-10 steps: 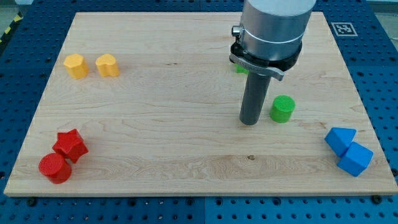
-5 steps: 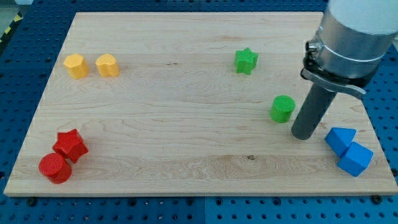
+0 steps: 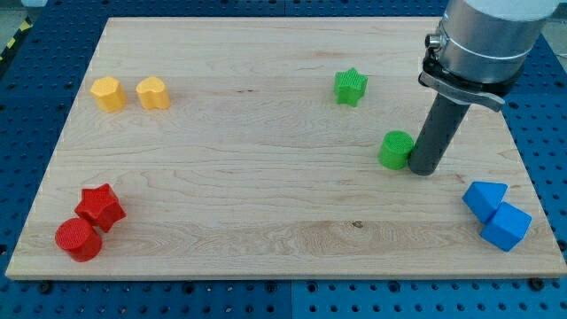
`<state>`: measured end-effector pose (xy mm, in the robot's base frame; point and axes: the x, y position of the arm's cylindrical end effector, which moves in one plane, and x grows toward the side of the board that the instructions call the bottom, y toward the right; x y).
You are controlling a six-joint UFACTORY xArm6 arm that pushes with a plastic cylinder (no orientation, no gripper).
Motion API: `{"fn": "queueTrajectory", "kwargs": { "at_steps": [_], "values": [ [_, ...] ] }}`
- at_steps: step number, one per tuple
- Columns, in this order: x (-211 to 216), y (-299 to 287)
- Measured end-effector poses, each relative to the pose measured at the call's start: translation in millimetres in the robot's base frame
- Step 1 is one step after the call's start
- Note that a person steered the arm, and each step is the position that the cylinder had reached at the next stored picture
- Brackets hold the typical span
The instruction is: Slide the green circle to the center
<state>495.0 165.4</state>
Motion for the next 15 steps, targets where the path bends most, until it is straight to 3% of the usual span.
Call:
{"fn": "queueTrajectory", "kwargs": {
  "at_steps": [2,5,7,11,15],
  "values": [
    [-7,-7],
    [-24,-84],
    [-25,-80],
    [-78,-64],
    [-57,-42]
  ]
}}
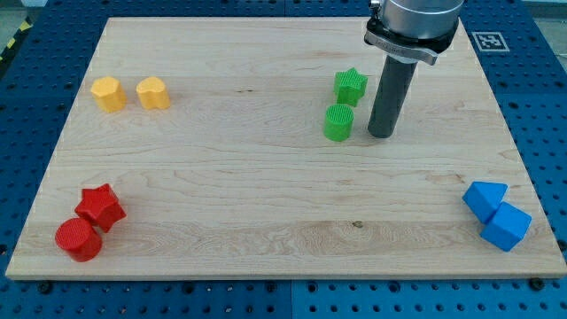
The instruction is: Slide the green circle to the center
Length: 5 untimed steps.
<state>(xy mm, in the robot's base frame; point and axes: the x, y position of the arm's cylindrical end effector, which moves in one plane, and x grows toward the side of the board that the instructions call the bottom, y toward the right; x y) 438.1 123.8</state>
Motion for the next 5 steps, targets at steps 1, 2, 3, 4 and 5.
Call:
{"fn": "queueTrajectory", "kwargs": {
  "at_steps": [1,2,3,4,5],
  "values": [
    [0,-13],
    [0,-34],
    [-1,-62],
    [-1,-75],
    [-1,-75]
  ]
}}
